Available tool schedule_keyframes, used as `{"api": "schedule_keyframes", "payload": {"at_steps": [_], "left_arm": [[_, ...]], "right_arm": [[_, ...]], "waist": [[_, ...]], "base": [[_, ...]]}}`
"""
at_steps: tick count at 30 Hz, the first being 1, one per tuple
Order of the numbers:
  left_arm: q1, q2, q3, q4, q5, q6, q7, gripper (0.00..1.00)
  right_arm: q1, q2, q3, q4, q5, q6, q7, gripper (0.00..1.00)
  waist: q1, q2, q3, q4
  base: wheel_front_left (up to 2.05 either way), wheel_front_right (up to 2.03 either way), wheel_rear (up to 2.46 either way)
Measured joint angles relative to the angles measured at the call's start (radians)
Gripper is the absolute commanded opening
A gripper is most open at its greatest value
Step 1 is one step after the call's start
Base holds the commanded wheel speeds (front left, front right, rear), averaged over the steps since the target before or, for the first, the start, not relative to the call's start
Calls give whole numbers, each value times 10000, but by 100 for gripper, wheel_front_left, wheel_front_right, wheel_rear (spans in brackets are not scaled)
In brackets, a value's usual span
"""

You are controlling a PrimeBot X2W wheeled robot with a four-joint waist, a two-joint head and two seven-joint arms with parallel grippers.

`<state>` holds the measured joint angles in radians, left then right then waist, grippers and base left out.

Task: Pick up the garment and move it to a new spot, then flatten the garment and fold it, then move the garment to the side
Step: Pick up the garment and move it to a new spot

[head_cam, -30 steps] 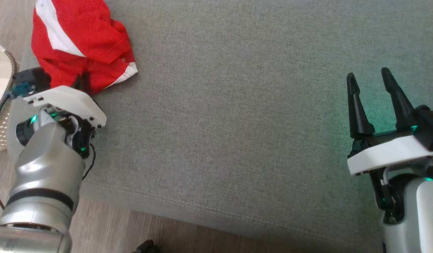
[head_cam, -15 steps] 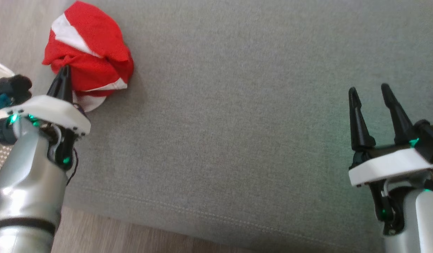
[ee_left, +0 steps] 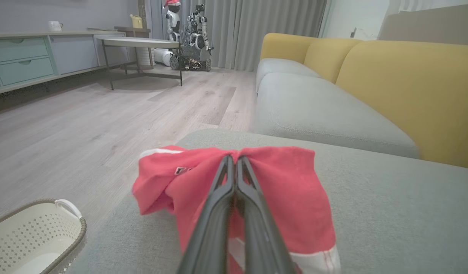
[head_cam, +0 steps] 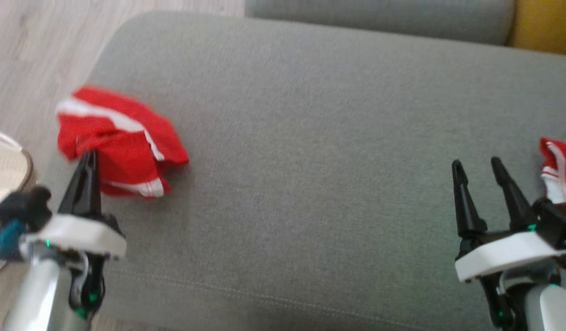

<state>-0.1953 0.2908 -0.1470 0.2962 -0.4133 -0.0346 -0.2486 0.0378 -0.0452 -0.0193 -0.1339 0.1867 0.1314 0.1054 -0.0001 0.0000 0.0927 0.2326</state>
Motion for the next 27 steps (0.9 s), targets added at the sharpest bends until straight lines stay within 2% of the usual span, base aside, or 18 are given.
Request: {"api": "schedule_keyframes", "payload": {"at_steps": [9,14,19,27], "left_arm": [[2044,336,-6,-2677,255,803,922,0],[2462,391,-105,-3697,299,980,1358,0],[2412,328,-656,-4050,337,947,1595,0],[1048,-130,-1620,-3256,347,234,1576,0]], "right_arm": [[592,8,31,4,180,0,-13,100],[627,10,42,-100,219,0,-13,100],[615,10,119,-173,219,0,-12,100],[383,12,497,-222,215,0,2,100]], "waist": [[0,0,-672,-472],[0,0,-738,-816],[0,0,-656,-1313],[0,0,-318,-2558]], "base": [[0,0,0],[0,0,0],[0,0,0],[0,0,0]]}}
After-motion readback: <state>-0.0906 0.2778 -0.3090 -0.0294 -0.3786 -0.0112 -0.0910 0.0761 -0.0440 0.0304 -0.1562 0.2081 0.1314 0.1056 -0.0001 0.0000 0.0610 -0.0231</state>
